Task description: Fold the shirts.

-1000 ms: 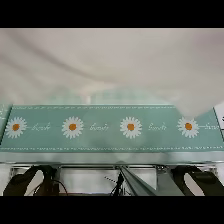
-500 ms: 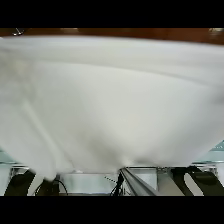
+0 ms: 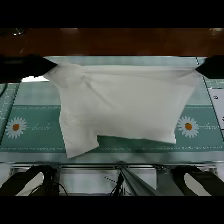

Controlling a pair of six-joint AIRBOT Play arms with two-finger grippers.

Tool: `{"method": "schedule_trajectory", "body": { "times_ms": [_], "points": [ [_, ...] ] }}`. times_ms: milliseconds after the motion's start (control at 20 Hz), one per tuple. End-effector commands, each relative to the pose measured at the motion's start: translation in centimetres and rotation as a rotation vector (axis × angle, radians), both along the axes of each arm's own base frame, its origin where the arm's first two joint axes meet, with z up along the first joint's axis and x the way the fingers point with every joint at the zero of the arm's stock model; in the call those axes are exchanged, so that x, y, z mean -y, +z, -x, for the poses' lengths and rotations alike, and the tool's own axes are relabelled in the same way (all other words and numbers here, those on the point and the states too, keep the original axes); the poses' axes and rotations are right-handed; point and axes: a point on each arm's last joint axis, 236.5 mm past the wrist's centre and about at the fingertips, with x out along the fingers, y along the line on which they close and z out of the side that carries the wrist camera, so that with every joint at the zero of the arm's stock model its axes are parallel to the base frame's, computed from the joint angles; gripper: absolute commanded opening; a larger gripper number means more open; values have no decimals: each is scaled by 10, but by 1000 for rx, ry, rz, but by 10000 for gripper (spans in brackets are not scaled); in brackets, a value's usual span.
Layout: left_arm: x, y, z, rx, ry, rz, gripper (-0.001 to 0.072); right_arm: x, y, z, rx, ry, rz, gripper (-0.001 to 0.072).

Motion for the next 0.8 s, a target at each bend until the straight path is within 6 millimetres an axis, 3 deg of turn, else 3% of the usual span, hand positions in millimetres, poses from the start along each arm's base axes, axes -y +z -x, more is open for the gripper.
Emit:
{"method": "schedule_trajectory", "body": {
  "times_ms": [0,150,250,300,350,400,450,600,750],
  "points": [
    [5,-77,-51,-111,60,33,21,5,-77,-62,-115,-51,-31,26],
    [4,-106,-84,-156,134,112,20,8,-113,-114,-141,-142,-178,28],
    [8,-126,-93,-205,125,125,33,13,-133,-139,-164,-198,-293,28],
    [11,-134,-93,-236,105,127,176,9,-141,-145,-192,-215,-382,31],
    [14,-139,-91,-260,84,130,485,4,-145,-151,-204,-218,-470,161],
    [13,-141,-91,-265,81,123,705,-6,-142,-155,-195,-168,-540,427],
    [8,-142,-90,-265,81,110,708,-19,-132,-154,-174,-75,-603,642],
    [-30,-150,-60,-369,-4,-10,708,-15,-100,-139,-138,29,-703,619],
    [-91,-162,-5,-566,-35,-67,708,18,-97,-96,-221,73,-619,619]
  ]
}}
